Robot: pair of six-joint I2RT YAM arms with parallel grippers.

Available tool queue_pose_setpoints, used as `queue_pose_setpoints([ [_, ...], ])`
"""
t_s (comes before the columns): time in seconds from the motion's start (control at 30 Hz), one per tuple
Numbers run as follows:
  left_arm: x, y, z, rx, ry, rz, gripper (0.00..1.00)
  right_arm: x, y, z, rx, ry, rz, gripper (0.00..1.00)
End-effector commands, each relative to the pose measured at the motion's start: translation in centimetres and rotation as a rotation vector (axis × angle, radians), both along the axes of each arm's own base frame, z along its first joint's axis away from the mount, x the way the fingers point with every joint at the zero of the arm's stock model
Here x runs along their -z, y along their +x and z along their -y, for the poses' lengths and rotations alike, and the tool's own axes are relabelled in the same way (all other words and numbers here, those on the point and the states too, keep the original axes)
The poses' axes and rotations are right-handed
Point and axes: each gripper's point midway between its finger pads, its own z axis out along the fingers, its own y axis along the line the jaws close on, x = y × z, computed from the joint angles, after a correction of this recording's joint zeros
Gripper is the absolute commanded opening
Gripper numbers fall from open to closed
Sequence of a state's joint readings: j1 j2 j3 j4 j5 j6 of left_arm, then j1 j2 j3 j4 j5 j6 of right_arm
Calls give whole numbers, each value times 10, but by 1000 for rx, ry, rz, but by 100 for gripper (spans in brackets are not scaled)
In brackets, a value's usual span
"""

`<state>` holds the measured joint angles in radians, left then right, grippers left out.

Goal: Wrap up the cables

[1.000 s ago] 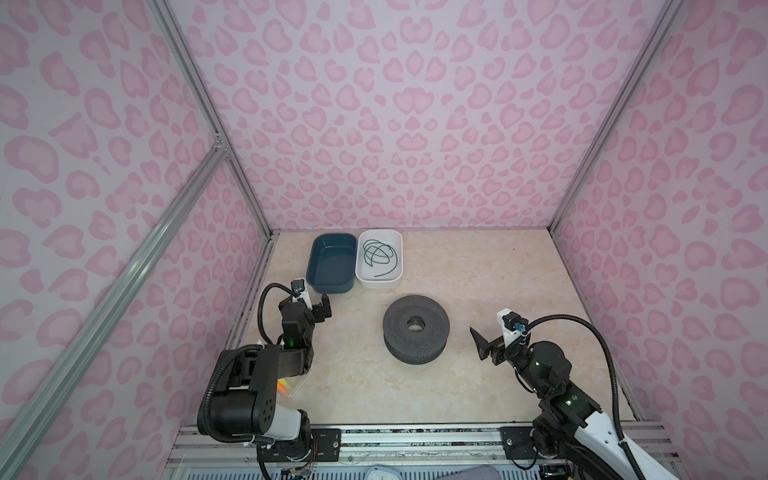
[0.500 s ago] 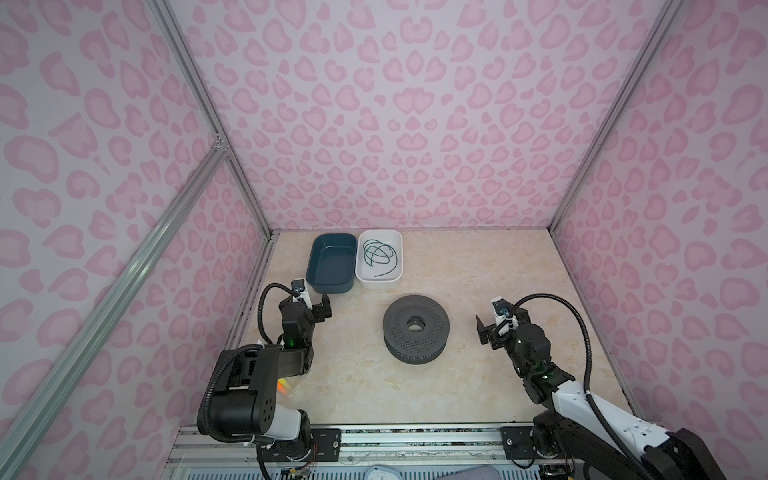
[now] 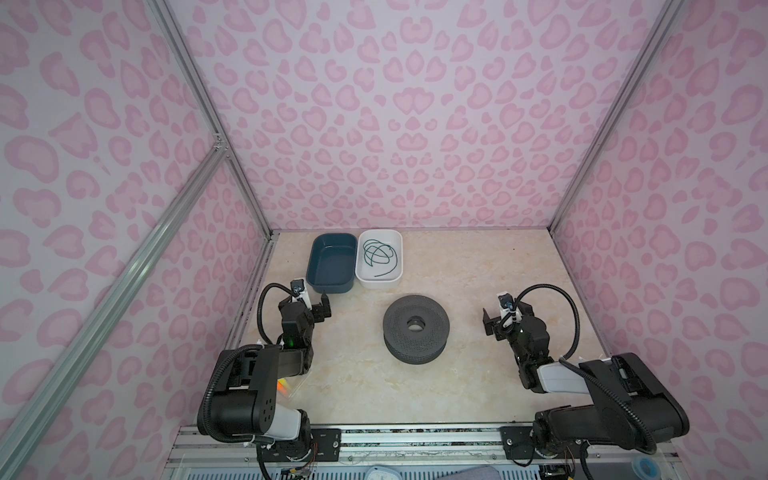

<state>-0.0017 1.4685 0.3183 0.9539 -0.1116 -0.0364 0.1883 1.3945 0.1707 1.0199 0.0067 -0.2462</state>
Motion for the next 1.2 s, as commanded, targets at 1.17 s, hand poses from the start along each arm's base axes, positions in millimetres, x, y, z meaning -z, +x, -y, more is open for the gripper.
queue_pose_setpoints([
  [1.17,-8,5,1,7,-6,29,98,-3,48,65,278,220,-35,100],
])
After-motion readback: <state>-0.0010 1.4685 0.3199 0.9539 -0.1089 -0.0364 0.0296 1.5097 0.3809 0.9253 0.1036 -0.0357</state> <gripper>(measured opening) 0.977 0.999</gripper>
